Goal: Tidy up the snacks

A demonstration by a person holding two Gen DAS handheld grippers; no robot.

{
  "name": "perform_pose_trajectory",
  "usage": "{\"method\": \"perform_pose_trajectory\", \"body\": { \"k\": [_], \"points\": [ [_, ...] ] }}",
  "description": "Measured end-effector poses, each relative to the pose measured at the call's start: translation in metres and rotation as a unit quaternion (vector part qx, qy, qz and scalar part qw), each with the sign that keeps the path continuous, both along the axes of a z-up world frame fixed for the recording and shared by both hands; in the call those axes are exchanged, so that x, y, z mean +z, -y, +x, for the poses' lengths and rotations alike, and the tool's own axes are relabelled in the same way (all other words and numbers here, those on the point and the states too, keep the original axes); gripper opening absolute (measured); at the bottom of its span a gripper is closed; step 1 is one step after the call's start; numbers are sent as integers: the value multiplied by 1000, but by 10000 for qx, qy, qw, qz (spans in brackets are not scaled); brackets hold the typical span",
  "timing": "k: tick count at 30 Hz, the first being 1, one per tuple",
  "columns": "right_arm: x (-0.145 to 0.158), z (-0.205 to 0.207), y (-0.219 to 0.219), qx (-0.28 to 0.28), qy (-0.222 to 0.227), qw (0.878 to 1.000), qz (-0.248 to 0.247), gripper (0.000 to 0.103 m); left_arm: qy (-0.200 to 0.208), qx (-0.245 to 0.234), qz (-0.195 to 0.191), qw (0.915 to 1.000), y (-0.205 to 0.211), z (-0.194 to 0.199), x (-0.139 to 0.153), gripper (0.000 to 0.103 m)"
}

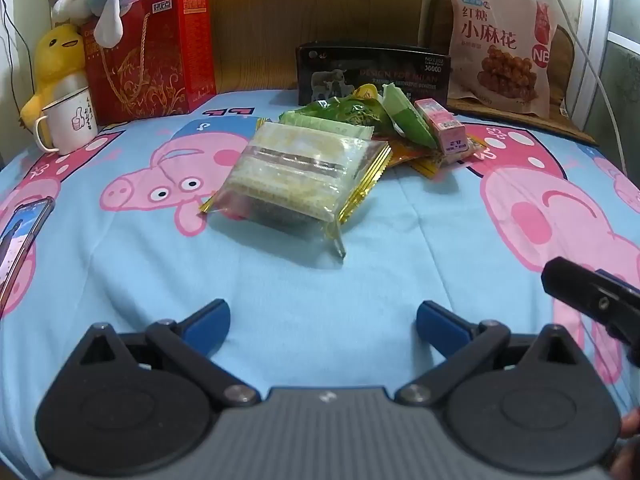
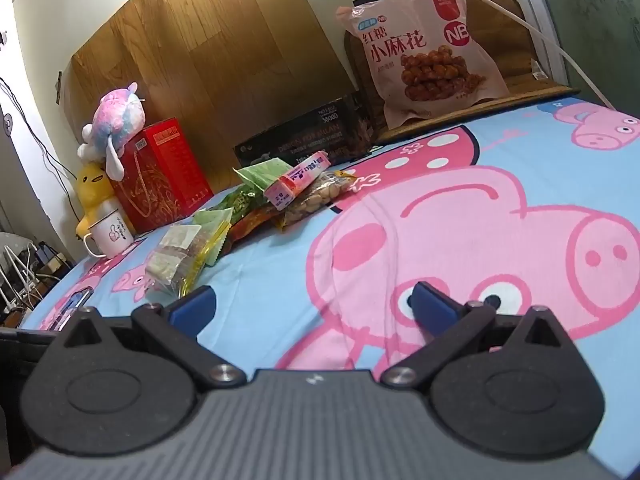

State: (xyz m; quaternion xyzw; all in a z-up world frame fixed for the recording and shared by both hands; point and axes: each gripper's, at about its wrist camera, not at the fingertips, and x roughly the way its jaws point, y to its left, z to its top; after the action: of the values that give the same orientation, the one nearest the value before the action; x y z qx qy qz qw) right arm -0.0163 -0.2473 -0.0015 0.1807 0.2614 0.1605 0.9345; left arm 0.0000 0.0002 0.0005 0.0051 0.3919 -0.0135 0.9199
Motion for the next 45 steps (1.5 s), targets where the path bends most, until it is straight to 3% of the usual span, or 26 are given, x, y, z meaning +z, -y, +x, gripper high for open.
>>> {"method": "perform_pose_trajectory", "body": {
  "k": [7, 27, 35, 39, 45],
  "points": [
    [0, -3, 1, -3, -33, 10000, 7, 103, -22, 6, 48, 10000, 3, 4, 2, 103],
    [-1, -10, 1, -2, 49, 10000, 61, 103, 389, -18, -11, 9992, -4, -20, -1, 103],
    [0, -10, -1, 46, 74, 9999, -94, 103, 491, -308, 42, 9983, -5, -31, -4, 103],
    [3, -6, 0, 121, 18, 9999, -67, 102, 407, -517, -235, 9976, -20, -33, 1, 103],
    [19, 13, -11, 670, 77, 9974, -242, 69, 1030, -348, -239, 9938, -61, -28, 29, 103]
  ]
}}
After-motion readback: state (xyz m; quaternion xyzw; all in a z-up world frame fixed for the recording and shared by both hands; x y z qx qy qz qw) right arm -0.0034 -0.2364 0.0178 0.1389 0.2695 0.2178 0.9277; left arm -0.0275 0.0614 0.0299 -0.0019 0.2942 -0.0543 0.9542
